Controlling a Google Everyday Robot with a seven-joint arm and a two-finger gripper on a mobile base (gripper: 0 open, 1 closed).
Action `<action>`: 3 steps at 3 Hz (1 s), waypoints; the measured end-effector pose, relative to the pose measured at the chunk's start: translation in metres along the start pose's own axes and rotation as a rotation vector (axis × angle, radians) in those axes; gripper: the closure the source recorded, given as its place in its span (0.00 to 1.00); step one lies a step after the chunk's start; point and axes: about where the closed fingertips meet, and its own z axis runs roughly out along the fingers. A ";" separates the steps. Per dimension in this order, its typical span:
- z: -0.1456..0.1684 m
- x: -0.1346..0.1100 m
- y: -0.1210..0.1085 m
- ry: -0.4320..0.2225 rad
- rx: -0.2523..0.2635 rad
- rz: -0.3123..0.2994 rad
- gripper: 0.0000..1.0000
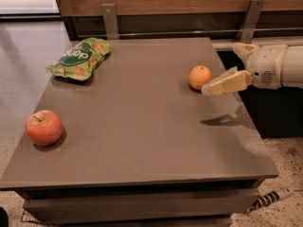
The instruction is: Move orange near apple
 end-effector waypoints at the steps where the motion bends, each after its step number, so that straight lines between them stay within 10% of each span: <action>1: 0.022 0.013 -0.011 -0.022 -0.014 0.032 0.00; 3: 0.062 0.037 -0.028 -0.073 -0.037 0.080 0.00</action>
Offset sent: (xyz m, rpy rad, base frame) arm 0.0631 0.0076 -0.0616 0.1195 0.0298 0.0003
